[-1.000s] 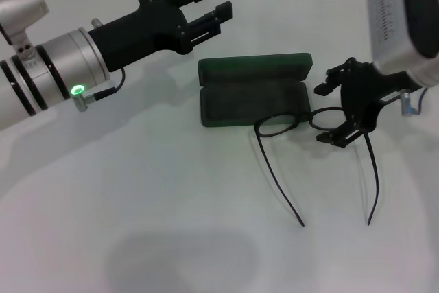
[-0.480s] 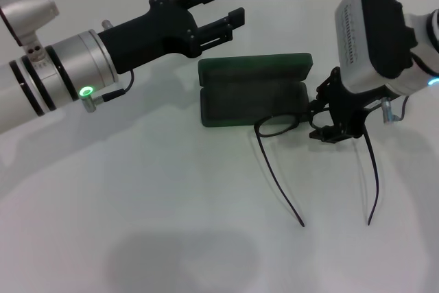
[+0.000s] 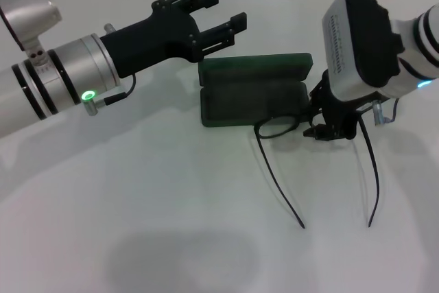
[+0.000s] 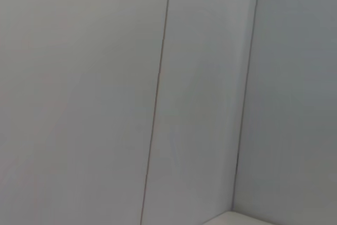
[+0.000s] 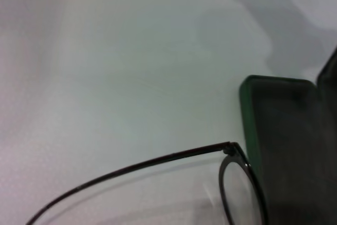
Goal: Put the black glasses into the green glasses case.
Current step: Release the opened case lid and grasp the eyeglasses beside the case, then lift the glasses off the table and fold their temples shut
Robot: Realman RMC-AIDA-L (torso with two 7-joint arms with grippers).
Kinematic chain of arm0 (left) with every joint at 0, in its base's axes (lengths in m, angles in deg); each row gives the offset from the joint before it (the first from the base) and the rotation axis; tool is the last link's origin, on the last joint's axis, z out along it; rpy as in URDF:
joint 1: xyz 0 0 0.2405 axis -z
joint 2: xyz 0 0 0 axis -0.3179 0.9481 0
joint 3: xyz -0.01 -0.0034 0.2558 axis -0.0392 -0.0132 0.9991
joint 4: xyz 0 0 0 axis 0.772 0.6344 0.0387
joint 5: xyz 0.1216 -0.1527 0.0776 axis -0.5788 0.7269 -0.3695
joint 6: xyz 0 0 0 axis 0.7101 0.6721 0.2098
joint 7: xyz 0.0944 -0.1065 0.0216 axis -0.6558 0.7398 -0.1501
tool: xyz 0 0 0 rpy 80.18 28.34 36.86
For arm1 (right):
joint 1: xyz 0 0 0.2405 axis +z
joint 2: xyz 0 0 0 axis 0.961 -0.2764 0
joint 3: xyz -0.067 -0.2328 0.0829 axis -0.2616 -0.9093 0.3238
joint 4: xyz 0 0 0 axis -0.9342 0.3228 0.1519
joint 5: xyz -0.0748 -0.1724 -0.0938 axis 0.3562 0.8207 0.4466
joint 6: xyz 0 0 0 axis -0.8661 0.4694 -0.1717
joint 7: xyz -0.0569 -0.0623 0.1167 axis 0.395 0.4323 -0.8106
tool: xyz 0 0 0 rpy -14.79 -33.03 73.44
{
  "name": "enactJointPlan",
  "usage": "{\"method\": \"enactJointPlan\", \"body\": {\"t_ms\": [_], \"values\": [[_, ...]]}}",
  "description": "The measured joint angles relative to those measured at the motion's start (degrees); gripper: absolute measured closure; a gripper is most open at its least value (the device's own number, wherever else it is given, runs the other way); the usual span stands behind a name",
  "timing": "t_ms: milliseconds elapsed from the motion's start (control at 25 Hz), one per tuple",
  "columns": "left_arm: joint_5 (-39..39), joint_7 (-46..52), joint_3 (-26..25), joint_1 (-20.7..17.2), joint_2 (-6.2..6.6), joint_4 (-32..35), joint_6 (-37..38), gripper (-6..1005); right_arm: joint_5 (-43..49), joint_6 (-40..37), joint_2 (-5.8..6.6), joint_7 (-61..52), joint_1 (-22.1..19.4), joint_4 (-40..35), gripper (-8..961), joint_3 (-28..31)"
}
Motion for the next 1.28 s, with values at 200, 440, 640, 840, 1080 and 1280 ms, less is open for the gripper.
{"method": "enactJointPlan", "body": {"t_ms": [200, 440, 640, 840, 1080, 1280], "values": [[0.1, 0.7, -0.1, 0.2, 0.01, 0.1, 0.6, 277, 0.0, 0.1, 0.0, -0.1, -0.2, -0.1, 612, -1.3], [0.0, 0.4, -0.2, 0.1, 0.11, 0.3, 1.0, 279, -0.3, -0.9, 0.26, -0.6, -1.4, -2.4, 723, 0.2], [-0.1, 0.3, -0.2, 0.1, 0.17, 0.3, 4.3, 280, -2.0, -4.0, 0.38, 0.1, -5.7, -7.9, 840, 5.9], [0.3, -0.3, -0.4, -0.7, 1.78, 0.4, 18.9, 283, -12.0, -5.5, 0.48, 4.6, -12.7, -12.2, 858, 15.5], [-2.8, 3.6, 0.2, 1.9, 4.53, 0.4, 28.6, 287, -35.6, -4.9, 0.87, 15.5, -17.4, -1.1, 889, 28.8], [-7.9, 7.5, 0.0, 5.8, 4.57, -0.1, 28.8, 287, -43.7, -7.8, 0.89, 22.0, -17.6, 8.6, 914, 33.3]]}}
